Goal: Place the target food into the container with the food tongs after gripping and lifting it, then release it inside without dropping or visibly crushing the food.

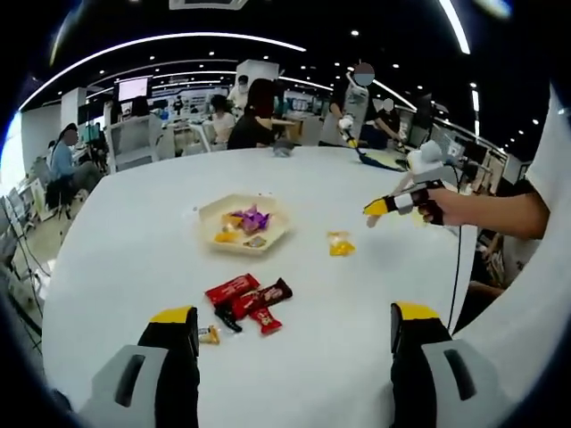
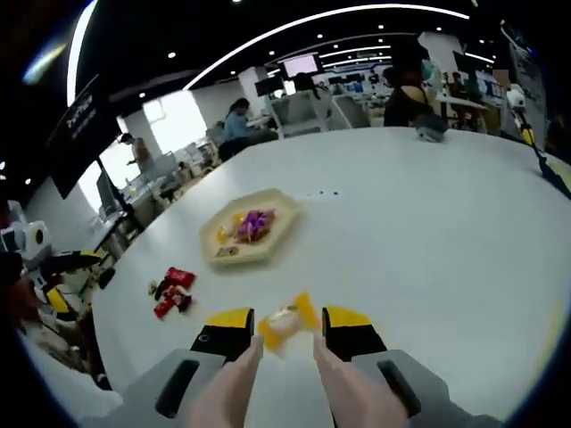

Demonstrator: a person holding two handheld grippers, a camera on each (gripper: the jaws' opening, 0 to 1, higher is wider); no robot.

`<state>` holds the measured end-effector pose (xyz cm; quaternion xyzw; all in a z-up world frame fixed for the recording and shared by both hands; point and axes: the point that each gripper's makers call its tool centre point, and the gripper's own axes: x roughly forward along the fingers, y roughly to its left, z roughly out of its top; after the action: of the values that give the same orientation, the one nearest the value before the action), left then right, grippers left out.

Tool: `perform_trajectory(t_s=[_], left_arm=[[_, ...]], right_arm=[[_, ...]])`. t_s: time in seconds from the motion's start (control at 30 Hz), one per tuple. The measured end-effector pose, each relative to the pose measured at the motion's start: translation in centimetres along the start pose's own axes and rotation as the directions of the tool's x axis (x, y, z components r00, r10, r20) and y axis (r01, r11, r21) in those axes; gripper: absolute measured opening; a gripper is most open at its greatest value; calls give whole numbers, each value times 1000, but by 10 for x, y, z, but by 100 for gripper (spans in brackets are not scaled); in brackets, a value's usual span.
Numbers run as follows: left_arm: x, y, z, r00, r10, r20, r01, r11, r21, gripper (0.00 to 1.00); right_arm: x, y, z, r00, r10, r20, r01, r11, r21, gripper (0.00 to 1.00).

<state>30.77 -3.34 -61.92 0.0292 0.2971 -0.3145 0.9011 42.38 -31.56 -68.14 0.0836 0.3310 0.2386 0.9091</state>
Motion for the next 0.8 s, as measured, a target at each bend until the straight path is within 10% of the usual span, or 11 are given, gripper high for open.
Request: perform_trajectory(t_s=[0.8], left_arm=[[-14,10,-6,997,71,5,-71,996,-52,88]], right_arm=[[36,-2,3,1000,22,-18,-21,998,58,30]])
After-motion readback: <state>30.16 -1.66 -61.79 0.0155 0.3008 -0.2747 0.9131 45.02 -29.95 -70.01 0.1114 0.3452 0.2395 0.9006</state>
